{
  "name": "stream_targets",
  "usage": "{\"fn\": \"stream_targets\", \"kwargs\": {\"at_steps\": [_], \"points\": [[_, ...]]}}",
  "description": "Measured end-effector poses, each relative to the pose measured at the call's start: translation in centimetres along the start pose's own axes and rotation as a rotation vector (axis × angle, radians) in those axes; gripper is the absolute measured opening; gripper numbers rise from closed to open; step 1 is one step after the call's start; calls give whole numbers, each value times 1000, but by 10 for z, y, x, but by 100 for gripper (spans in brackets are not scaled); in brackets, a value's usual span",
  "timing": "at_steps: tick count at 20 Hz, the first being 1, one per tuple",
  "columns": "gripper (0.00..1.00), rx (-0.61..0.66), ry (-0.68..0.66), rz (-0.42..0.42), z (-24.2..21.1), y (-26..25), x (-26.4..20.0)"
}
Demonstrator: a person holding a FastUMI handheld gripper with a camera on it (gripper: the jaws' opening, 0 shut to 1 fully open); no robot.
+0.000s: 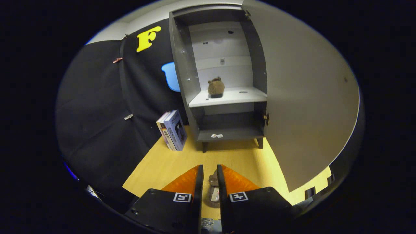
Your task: Open the shoe cabinet door, grab the shoes and put them into the shoe cabinet, then close the shoe cabinet door.
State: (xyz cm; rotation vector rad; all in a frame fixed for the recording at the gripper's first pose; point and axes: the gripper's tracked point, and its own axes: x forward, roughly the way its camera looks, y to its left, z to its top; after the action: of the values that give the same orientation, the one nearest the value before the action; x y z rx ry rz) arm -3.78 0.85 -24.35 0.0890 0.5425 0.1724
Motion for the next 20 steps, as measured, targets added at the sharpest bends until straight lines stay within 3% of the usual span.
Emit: {"fn": "stream_targets", "kwargs": {"at_steps": [10,20], "points": [[27,77,333,-116,-142,-7,86],[24,96,459,-113,-220,-16,143]]}}
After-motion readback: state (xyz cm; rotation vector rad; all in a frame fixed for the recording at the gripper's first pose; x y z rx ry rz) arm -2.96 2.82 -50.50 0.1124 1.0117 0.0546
